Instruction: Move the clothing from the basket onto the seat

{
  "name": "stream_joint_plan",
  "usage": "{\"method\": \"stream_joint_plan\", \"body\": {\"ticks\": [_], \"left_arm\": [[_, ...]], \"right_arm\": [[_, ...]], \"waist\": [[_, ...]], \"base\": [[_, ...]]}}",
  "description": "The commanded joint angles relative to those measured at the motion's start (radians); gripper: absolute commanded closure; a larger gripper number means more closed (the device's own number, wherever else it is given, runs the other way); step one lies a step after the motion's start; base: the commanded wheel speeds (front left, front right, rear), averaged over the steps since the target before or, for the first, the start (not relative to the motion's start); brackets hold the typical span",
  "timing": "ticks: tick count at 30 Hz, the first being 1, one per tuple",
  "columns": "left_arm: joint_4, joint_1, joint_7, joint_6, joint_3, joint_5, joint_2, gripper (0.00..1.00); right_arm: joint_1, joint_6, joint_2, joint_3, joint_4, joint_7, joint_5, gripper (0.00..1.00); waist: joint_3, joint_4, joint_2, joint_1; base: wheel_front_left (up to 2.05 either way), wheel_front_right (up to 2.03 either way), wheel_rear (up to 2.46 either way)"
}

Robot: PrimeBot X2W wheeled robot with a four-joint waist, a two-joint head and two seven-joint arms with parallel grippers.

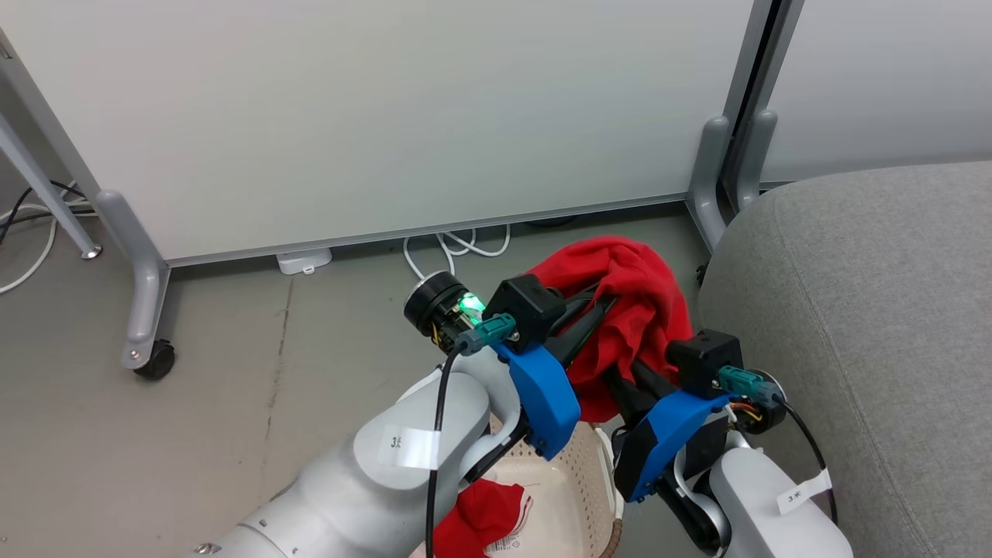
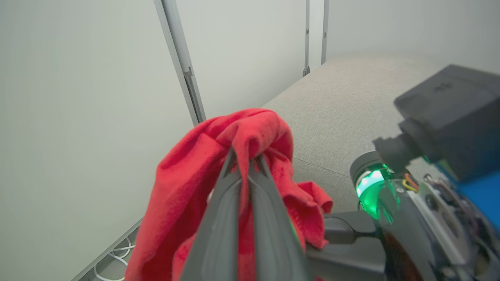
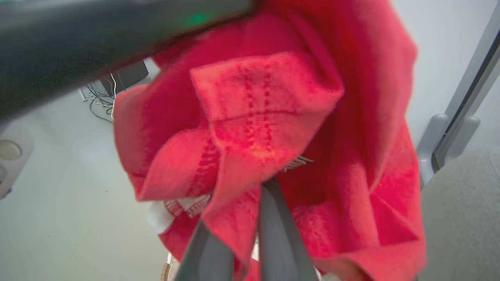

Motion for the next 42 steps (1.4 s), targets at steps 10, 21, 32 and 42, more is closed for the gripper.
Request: {"method": "stream_joint_plan", "body": {"ticks": [10,21,32,42], "left_arm": [[0.014,0.003,-0.005,-0.001,0.015,0.005,-0.001,1.0],[0.006,0.013,-0.005,-0.001,0.014,0.009,-0.001,1.0],[0.003,0.025,-0.005,-0.001,0.034,0.018,-0.001,0.0],[0.006,0.047,-0.005,-0.001,0.078,0.026,0.005,0.0]], "right_arm": [[-0.01,0.0,-0.003,0.009,0.036,-0.028,0.002,1.0],[-0.015,0.0,-0.003,0.01,0.047,-0.039,-0.012,1.0],[-0.015,0.0,-0.003,0.006,0.043,-0.036,-0.029,1.0],[-0.015,0.0,-0.003,0.004,0.038,-0.036,-0.051,1.0]], "waist": [[-0.008,-0.014,0.0,0.0],[-0.01,-0.022,0.0,0.0],[-0.01,-0.021,0.0,0.0],[-0.009,-0.022,0.0,0.0]], "base": [[0.0,0.0,0.0],[0.0,0.0,0.0],[0.0,0.0,0.0],[0.0,0.0,0.0]]}}
